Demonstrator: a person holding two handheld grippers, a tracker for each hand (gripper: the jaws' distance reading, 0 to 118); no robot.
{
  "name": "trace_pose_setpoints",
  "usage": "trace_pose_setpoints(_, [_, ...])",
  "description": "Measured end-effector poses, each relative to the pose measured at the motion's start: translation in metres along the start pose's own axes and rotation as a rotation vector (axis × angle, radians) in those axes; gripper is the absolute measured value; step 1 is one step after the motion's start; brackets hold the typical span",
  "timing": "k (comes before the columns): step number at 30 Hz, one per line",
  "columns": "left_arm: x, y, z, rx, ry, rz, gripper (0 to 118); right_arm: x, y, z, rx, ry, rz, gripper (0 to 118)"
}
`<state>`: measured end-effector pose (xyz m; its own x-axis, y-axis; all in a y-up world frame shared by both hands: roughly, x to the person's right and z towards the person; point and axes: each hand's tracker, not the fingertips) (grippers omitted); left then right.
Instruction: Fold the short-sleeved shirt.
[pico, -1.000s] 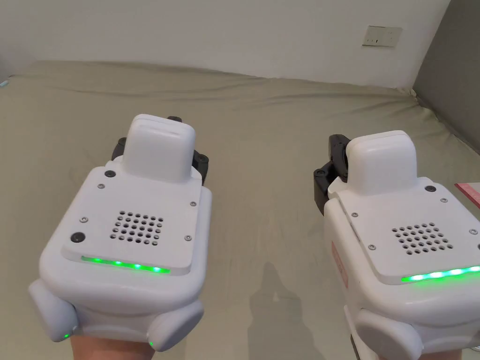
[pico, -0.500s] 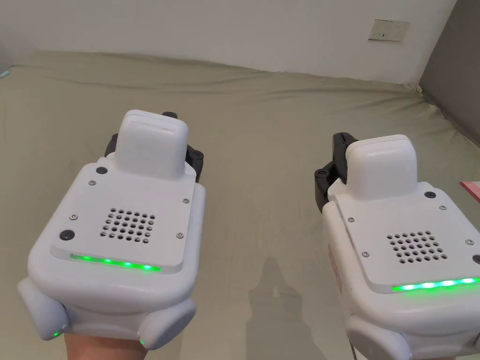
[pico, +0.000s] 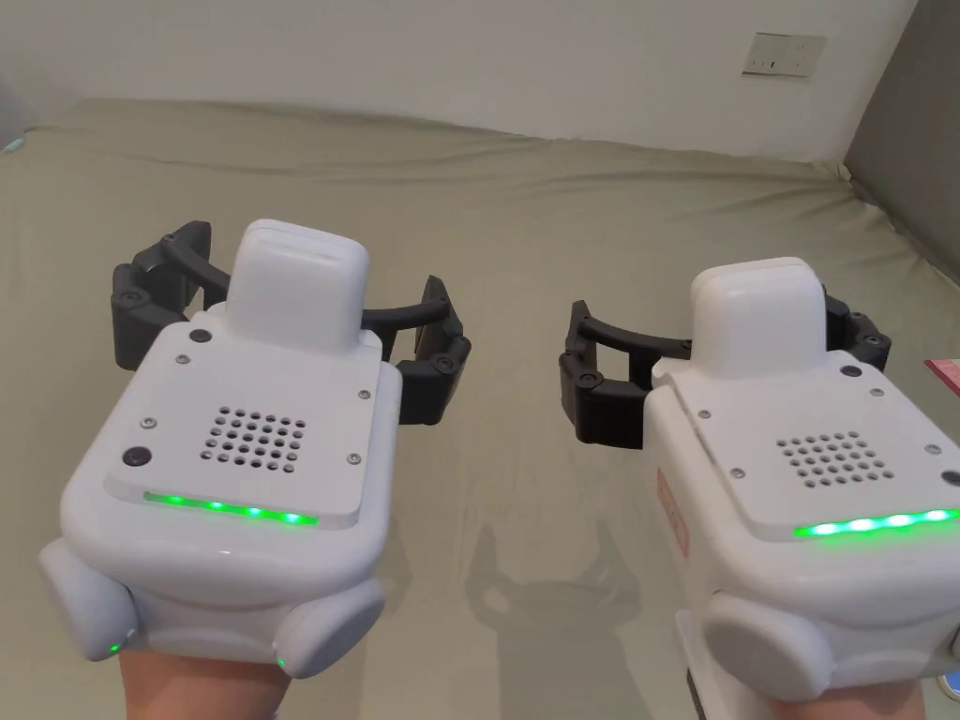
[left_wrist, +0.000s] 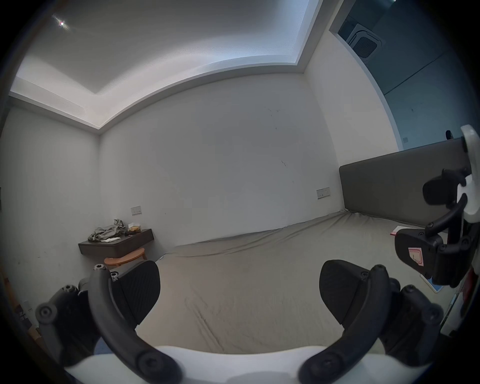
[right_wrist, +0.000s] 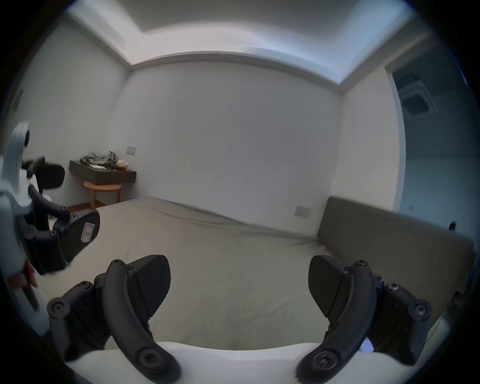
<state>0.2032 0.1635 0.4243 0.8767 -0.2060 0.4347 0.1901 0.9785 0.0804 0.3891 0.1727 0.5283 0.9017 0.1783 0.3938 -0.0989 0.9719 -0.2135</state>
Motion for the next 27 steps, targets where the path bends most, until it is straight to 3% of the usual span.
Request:
trace_pose_setpoints(2, [-0.003, 0.001, 0.002, -0.005, -0.003, 0.019, 118, 0.004, 0.004, 0.001, -0.003, -0.008, -0.085, 111])
trace_pose_setpoints(3, [-0.003, 0.001, 0.002, -0.007, -0.006, 0.028, 118, 0.002, 0.007, 0.002, -0.02, -0.057, -0.115, 111])
trace_pose_setpoints(6, [-0.005, 0.003, 0.003, -0.008, -0.006, 0.041, 118, -0.001, 0.02, 0.002, -0.118, -0.212, -0.119, 111])
trace_pose_setpoints(8, [-0.004, 0.004, 0.003, -0.004, -0.005, 0.04, 118, -0.002, 0.024, 0.002, -0.155, -0.254, -0.087, 111])
trace_pose_setpoints(20, [0.005, 0.009, 0.004, 0.008, -0.021, 0.039, 118, -0.007, 0.03, 0.01, -0.152, -0.164, -0.086, 111])
trace_pose_setpoints(24, [0.007, 0.007, 0.003, 0.001, -0.024, 0.041, 118, -0.002, 0.021, 0.007, -0.142, -0.085, -0.164, 111])
trace_pose_setpoints(27, [0.007, 0.006, 0.002, -0.003, -0.026, 0.034, 118, -0.004, 0.015, 0.004, -0.157, -0.07, -0.133, 111])
